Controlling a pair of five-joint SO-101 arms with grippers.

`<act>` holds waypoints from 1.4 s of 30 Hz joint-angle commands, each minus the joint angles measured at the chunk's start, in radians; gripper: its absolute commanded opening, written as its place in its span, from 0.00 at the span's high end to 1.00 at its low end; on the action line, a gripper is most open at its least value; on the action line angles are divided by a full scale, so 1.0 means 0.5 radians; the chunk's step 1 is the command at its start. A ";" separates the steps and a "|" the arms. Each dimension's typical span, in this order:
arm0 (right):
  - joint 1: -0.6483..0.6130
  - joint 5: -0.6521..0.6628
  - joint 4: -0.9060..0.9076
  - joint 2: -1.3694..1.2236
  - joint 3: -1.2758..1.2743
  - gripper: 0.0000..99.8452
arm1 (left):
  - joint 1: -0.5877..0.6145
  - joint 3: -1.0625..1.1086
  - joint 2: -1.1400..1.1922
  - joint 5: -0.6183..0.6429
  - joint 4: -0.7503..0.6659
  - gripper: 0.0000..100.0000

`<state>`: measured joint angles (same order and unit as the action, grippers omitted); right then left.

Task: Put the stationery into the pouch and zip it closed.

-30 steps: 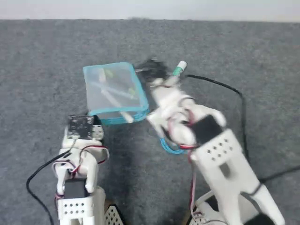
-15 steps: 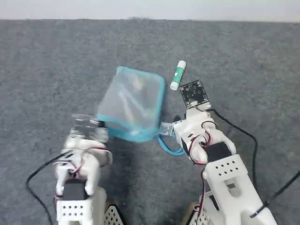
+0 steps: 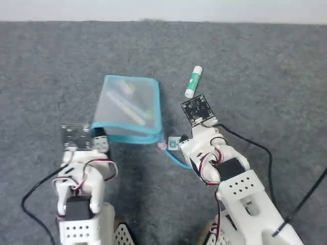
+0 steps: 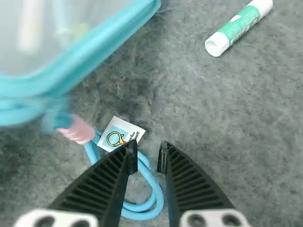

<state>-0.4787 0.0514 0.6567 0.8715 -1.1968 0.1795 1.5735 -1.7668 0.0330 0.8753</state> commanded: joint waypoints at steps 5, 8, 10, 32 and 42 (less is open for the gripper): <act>0.002 0.034 -0.008 0.081 0.015 0.92 | -0.074 -0.051 -0.012 -0.301 -0.083 0.99; -0.002 0.040 -0.008 0.078 0.015 0.92 | 0.123 -0.069 -0.003 -0.040 -0.132 0.99; -0.002 0.040 -0.008 0.078 0.015 0.92 | -0.160 -0.008 -0.009 -0.261 -0.061 0.99; 0.226 -0.359 0.192 -1.410 1.743 0.92 | -0.129 0.198 -0.012 -0.282 -0.298 0.99; 0.253 -0.393 0.210 -2.545 2.710 0.92 | -0.147 0.204 -0.012 -0.288 -0.331 0.99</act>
<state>-0.3529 -0.1297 0.7534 -0.3237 0.0123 0.1166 1.6947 -1.7668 -0.1250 0.7511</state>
